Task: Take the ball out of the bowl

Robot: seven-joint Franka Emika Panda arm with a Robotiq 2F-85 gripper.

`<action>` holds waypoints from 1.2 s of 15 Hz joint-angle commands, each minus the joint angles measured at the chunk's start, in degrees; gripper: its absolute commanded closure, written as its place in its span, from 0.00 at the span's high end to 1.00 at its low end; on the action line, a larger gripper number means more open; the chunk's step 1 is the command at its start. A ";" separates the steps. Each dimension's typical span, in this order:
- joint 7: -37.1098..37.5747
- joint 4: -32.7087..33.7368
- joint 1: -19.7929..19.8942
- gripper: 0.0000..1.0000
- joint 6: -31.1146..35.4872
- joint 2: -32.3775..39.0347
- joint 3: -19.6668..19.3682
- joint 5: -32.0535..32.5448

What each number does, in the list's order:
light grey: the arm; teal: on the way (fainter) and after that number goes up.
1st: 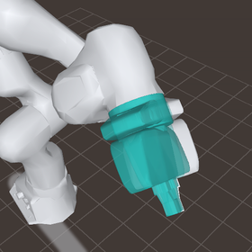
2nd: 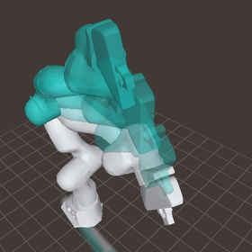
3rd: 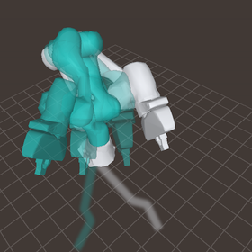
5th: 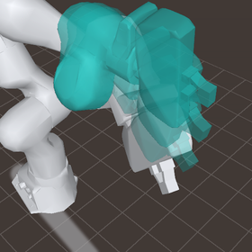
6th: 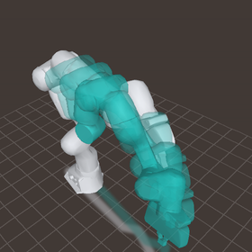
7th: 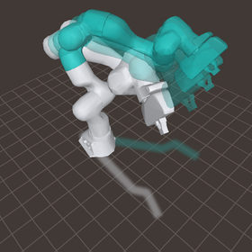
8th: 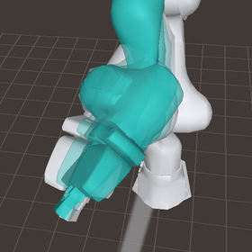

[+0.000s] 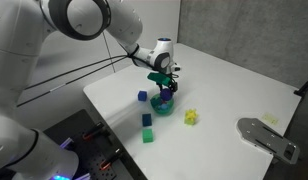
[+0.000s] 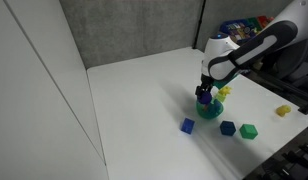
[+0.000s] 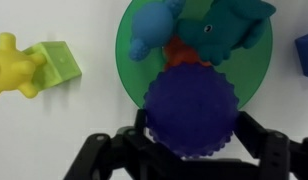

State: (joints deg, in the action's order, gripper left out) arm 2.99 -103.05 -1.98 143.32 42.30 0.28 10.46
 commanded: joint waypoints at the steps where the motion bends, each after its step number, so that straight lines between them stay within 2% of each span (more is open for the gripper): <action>1: 0.15 5.65 -1.49 0.60 -2.72 2.72 -1.60 -0.56; 11: -1.06 0.81 0.34 0.42 -2.75 -6.83 1.61 -4.20; 18: 2.41 -3.30 0.84 0.37 -4.57 -13.26 -2.24 -3.90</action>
State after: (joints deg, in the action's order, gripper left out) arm 4.87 -103.75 -1.77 140.16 32.33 -0.08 7.40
